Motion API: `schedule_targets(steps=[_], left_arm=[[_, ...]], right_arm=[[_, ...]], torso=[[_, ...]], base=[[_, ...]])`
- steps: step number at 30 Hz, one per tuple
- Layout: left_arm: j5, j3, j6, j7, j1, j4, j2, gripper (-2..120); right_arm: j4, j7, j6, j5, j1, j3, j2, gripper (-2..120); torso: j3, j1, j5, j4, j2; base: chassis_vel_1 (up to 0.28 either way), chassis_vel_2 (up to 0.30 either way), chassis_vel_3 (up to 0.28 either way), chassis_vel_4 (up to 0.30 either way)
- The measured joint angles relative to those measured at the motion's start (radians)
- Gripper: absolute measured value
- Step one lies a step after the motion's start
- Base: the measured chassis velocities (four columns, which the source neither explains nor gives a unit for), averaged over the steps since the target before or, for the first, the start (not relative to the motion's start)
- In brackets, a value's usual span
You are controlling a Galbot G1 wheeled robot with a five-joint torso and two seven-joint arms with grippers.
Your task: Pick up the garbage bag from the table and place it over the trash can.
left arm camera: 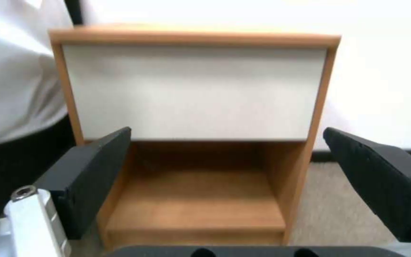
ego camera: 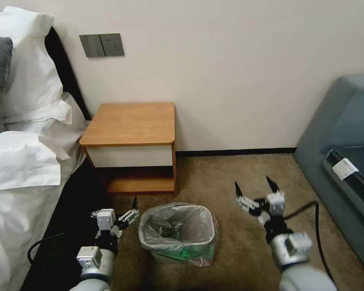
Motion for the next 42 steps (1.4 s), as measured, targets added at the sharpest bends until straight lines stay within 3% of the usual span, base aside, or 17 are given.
schedule_targets(steps=[8, 19, 42], left_arm=[[0.017, -0.027, -0.017, 0.036, 0.048, -0.063, -0.022, 100], [0.021, -0.068, -0.031, 0.047, 0.087, -0.091, -0.055, 100], [-0.022, -0.084, -0.003, 0.063, 0.089, -0.102, -0.048, 100]], right_arm=[[0.017, -0.036, 0.049, 0.001, -0.069, 0.060, 0.073, 100], [0.032, -0.066, 0.087, 0.002, -0.129, 0.135, 0.139, 100], [0.038, -0.088, 0.096, 0.013, -0.151, 0.162, 0.144, 100]], torso=[[0.000, 0.000, 0.0000, 0.0002, 0.000], [0.000, 0.000, 0.0000, 0.0002, 0.000], [0.000, 0.000, 0.0000, 0.0002, 0.000]], base=[[0.000, 0.000, 0.000, 0.000], [0.000, 0.000, 0.000, 0.000], [0.000, 0.000, 0.000, 0.000]])
